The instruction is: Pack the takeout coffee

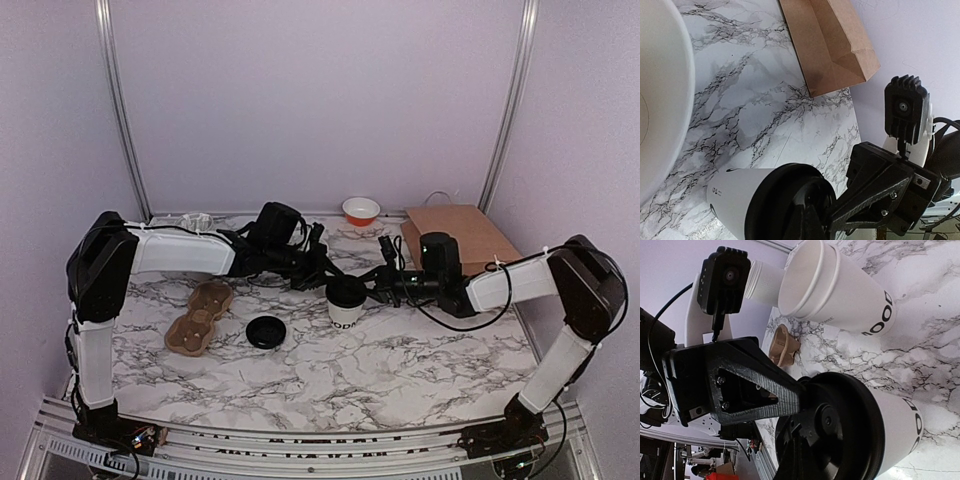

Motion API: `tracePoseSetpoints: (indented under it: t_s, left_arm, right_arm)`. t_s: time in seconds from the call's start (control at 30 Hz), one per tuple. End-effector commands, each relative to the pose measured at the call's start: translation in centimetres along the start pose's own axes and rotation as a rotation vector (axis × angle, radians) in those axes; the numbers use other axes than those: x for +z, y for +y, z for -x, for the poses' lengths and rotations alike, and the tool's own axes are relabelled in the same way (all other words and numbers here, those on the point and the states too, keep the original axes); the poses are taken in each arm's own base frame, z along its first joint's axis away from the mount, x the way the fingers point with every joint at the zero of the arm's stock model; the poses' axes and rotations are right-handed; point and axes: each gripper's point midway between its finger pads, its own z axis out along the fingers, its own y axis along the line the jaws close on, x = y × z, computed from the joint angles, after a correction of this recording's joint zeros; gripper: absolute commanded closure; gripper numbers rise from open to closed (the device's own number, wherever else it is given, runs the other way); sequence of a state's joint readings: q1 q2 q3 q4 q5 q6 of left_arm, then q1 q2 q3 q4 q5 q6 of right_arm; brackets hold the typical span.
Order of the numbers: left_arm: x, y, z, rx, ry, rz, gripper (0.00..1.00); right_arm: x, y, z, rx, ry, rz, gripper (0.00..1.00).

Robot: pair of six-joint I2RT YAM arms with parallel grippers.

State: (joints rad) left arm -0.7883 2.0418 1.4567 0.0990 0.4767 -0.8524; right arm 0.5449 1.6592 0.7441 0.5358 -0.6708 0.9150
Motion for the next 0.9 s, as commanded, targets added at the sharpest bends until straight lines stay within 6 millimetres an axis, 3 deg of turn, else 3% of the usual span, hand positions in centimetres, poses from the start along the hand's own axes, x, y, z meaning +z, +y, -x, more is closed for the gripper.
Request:
tracePoseSetpoints:
  t_s: [0.0, 0.13, 0.33, 0.4, 0.7, 0.87]
  left_arm:
    - [-0.7, 1.9, -1.5, -0.026, 0.048, 0.095, 1.00]
    - [-1.8, 1.1, -1.3, -0.009, 0.024, 0.064, 1.00]
    - [-3.5, -3.9, 0.2, 0.035, -0.029, -0.126, 1.00]
    - [-3.7, -4.7, 0.6, 0.022, -0.044, -0.188, 1.00]
    - [-5.5, -6.7, 2.8, -0.016, -0.104, -0.327, 1.00]
    - [-4.2, -4.4, 1.5, -0.072, -0.060, -0.315, 1.00]
  right_arm:
    - [0.0, -1.4, -0.3, 0.031, 0.022, -0.084, 1.00]
    - [0.1, -1.0, 0.3, 0.014, 0.022, -0.096, 1.00]
    - [0.2, -1.0, 0.3, 0.012, 0.025, -0.094, 1.00]
    - [0.2, -0.9, 0.3, 0.007, 0.024, -0.092, 1.00]
    - [0.1, -1.1, 0.2, 0.006, 0.029, -0.101, 1.00]
    - [0.1, -1.4, 0.0, 0.007, 0.031, -0.107, 1.00]
